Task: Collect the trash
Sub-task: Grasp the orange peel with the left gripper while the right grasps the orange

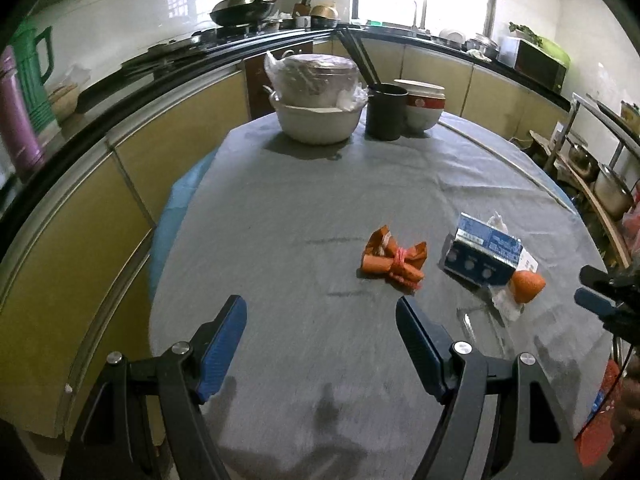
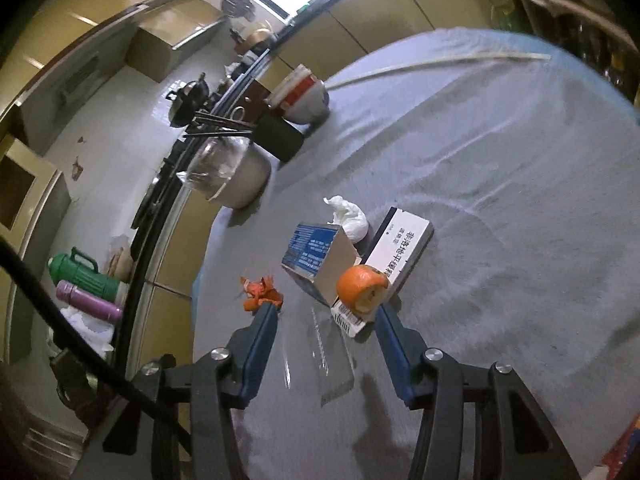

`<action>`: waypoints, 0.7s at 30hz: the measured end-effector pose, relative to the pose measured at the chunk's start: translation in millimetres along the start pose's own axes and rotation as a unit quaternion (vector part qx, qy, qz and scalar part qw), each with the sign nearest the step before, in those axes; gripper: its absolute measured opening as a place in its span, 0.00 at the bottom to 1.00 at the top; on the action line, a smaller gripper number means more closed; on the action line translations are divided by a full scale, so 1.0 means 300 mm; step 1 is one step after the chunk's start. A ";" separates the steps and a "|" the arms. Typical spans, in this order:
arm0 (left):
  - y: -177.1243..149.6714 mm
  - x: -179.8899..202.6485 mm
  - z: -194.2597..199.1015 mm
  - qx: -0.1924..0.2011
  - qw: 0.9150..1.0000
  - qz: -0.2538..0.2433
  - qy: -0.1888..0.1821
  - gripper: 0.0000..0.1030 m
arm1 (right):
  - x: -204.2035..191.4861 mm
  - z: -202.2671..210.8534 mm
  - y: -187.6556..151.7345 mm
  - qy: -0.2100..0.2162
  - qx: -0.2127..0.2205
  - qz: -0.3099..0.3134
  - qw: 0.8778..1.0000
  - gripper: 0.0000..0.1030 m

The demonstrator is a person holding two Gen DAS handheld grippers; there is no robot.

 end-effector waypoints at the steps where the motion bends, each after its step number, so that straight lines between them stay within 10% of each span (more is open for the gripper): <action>1: 0.016 0.003 -0.017 -0.001 1.000 -0.004 0.001 0.75 | 0.003 -0.020 0.010 0.000 -0.002 -0.004 1.000 0.54; 13: 0.212 0.030 -0.296 -0.051 0.991 0.011 -0.120 0.75 | -0.008 -0.169 0.086 -0.049 -0.005 0.034 0.998 0.55; 21: 0.238 0.064 -0.410 -0.084 0.987 0.028 -0.136 0.75 | -0.015 -0.233 0.071 -0.080 -0.017 0.080 0.993 0.53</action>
Point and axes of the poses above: each gripper's, at about its wrist camera, not at the fingertips, and z roughly against the way its jaws point, x to its right, y to its top, the point moved 2 cm from there along -z, roughly the way its jaws point, and after that the axes turned 15 degrees about -z, right-handed, at the moved point
